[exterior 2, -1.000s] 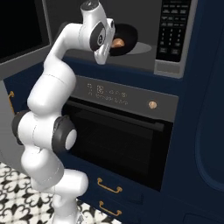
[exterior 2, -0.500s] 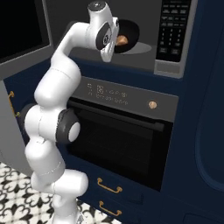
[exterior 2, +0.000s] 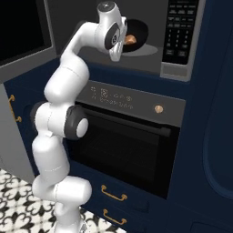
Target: Pick the onion from the sink and place it in the bowl. Then pick the bowl and place it in the microwave. Then close the microwave door and press the start button.
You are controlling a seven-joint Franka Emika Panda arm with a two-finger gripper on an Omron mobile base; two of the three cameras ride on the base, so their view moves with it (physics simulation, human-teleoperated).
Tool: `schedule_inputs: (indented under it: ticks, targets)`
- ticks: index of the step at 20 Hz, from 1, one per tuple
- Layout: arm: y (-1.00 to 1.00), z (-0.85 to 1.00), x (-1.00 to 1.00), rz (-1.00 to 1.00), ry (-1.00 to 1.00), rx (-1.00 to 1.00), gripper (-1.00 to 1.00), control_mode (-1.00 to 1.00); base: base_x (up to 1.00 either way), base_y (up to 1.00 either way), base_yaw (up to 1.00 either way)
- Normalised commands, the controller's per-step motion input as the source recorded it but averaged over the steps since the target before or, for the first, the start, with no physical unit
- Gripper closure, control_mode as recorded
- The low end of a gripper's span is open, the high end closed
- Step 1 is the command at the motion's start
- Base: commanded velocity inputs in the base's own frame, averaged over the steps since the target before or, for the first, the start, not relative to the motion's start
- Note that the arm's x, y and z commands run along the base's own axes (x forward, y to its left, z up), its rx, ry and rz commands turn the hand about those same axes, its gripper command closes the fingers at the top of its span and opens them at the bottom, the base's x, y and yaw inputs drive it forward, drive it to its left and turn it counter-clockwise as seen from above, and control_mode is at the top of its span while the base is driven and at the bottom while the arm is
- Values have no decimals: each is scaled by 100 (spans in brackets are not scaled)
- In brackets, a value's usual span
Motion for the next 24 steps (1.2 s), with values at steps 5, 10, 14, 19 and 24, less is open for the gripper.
schedule_inputs:
  ticks: [5,10,14,19,24]
  targets:
    - [0,-29,35,0,2,0,100,-100,0,0,0]
    - [0,-36,10,1,2,0,-100,-100,0,0,0]
    - [1,-29,0,4,-9,0,-100,-100,0,0,0]
    - [17,-38,-7,7,-24,0,-100,-100,0,0,0]
    - [16,-47,-48,7,-60,15,-100,-100,0,0,0]
